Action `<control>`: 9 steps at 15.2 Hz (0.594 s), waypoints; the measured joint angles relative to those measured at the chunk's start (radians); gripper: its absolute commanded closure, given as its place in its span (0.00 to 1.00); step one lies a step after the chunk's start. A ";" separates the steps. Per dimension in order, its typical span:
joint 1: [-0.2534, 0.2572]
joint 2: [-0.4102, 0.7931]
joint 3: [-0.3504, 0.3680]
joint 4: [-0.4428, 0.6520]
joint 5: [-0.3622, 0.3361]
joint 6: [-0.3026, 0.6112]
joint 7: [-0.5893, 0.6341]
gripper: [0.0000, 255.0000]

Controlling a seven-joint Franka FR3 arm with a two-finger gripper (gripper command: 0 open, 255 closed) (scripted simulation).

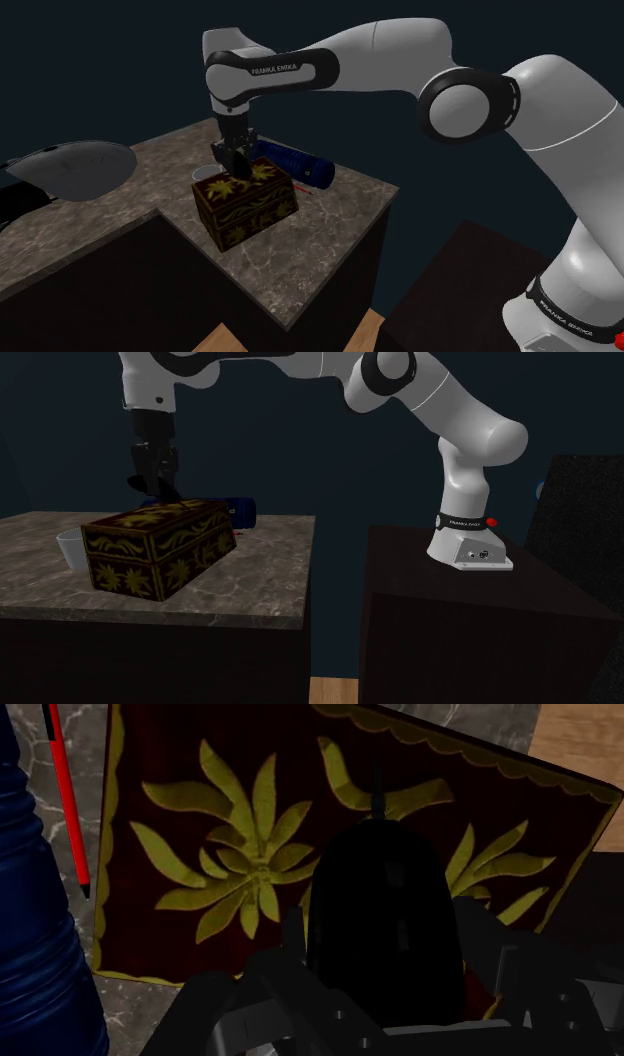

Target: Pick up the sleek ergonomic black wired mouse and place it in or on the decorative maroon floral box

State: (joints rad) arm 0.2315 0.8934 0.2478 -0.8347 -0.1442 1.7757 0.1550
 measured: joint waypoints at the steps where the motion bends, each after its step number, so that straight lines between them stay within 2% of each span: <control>1: -0.002 -0.001 0.000 -0.019 0.000 0.018 0.000 1.00; 4: -0.007 -0.001 0.000 -0.060 -0.001 0.057 0.001 1.00; 9: -0.008 -0.001 0.000 -0.075 -0.001 0.072 0.002 1.00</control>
State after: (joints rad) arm 0.2233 0.8925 0.2473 -0.9101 -0.1456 1.8476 0.1573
